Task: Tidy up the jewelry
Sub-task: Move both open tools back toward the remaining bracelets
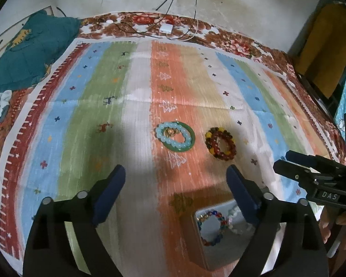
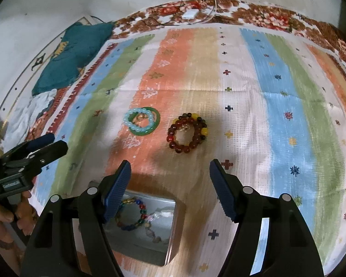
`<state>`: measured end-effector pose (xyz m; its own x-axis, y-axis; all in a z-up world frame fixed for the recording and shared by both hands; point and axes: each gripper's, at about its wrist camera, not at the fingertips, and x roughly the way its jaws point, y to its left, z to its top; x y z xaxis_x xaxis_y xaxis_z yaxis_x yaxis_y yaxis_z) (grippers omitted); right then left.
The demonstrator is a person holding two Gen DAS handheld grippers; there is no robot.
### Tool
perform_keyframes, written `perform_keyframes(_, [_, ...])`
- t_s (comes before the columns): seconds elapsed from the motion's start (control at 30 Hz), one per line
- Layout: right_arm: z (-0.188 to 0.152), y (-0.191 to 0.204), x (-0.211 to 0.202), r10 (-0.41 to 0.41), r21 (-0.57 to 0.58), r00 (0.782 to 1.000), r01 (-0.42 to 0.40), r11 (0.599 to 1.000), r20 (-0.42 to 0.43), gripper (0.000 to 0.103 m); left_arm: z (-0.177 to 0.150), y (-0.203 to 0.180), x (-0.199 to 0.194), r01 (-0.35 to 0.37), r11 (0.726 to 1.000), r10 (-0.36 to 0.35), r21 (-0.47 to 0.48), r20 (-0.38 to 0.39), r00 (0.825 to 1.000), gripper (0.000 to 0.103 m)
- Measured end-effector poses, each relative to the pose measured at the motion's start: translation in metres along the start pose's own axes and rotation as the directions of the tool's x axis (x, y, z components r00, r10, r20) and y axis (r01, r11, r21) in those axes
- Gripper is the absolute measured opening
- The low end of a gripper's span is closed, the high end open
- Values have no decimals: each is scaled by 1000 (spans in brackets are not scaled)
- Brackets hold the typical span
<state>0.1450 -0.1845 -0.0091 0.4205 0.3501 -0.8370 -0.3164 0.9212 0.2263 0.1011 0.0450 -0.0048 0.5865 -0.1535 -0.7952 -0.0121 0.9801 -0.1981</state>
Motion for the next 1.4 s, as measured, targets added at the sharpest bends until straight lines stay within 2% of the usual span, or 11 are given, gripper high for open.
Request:
perform_keyframes(0.13, [5,-5,12,-4,11,1000,4,1000,-25,70,5,4,18,-27,1000,27,2,-15,1000,94])
perform_keyframes(0.43, [13,-16,44,-55,5,995,56,998,-82,70,16,6,45,-31,999,32,26,-36,999,95])
perform_keyframes(0.8, [25,-23,74,-22,54,991,29,998,-131,70,31,16,83,-9,1000,8,-11,-101,995,92])
perform_keyframes(1.0, [27,-27,84,-11,67,990,21,998,-143,70,36,26,99,21,998,-29,-63,-132,991,78])
perform_keyframes(1.07, [28,-27,86,3,70,990,7,998,-142,70,36,28,106,24,998,-34,-65,-147,989,65])
perform_keyframes(1.17, [29,-29,92,11,74,988,1,997,-155,70,36,30,115,20,997,-32,-71,-171,985,54])
perform_keyframes(1.4, [30,-34,107,8,89,983,9,996,-182,70,39,36,129,30,996,-46,-88,-190,981,45])
